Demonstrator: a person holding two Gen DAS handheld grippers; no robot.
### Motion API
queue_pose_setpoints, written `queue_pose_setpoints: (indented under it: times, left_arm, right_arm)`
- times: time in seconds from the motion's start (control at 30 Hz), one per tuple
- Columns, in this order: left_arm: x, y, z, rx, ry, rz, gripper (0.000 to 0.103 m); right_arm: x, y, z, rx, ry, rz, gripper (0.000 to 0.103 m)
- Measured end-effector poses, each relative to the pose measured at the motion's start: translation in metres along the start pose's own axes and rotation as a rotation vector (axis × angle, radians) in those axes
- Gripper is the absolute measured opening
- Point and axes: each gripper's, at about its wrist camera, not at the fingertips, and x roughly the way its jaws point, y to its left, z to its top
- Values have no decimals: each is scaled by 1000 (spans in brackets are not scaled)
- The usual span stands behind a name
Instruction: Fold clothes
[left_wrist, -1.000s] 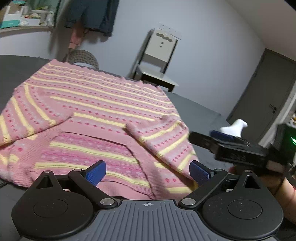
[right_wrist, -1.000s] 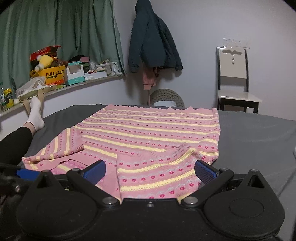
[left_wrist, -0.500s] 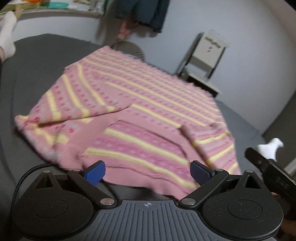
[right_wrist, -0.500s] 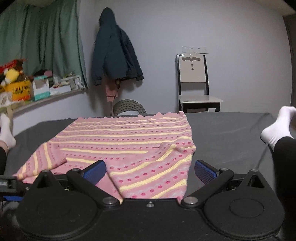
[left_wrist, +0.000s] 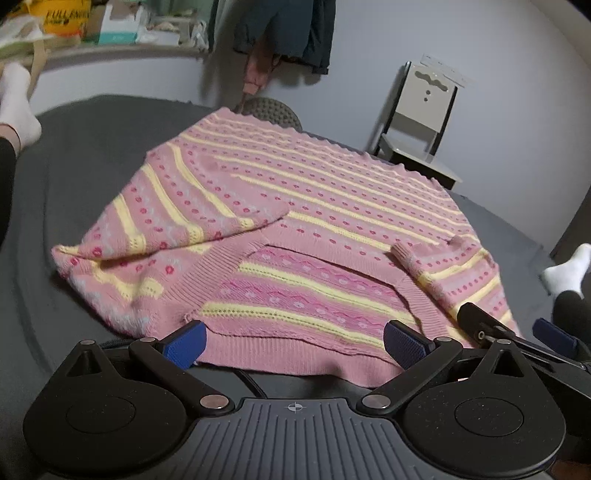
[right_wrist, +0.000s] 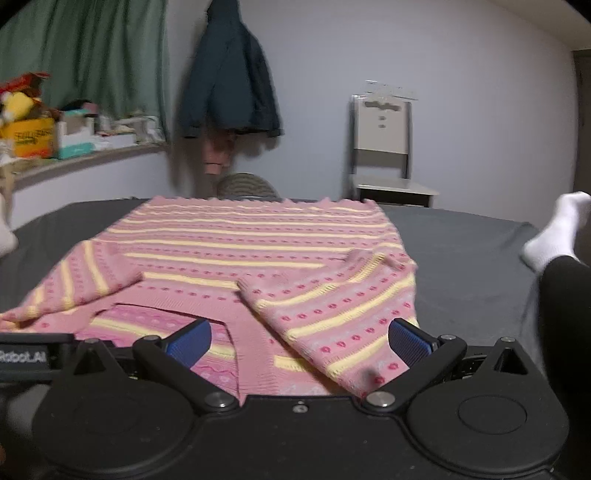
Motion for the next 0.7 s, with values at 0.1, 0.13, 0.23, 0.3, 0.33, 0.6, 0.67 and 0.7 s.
queue_pose_setpoints:
  times: [0.1, 0.13, 0.23, 0.3, 0.33, 0.6, 0.67, 0.7]
  left_arm:
    - [1, 0, -1, 22, -21, 34, 102]
    - [2, 0, -1, 30, -27, 47, 102]
    - [4, -2, -3, 56, -34, 76, 102]
    - [5, -5, -5, 71, -38, 89, 102]
    - [6, -6, -6, 81, -38, 95, 102]
    - [12, -16, -17, 170, -25, 142, 102]
    - [13, -19, -19, 188, -28, 157, 102]
    - [13, -20, -21, 199, -32, 165, 102]
  right_arm:
    - [6, 9, -5, -14, 9, -26, 103]
    - [7, 11, -6, -22, 6, -33, 103]
    - [12, 14, -10, -42, 18, -40, 103]
    - [15, 13, -12, -41, 40, -56, 103]
    - [17, 12, -12, -38, 47, -68, 103]
    - [29, 8, -15, -30, 108, -97, 103]
    - [32, 11, -16, -45, 131, -108, 103]
    - [33, 12, -16, -50, 133, -108, 103]
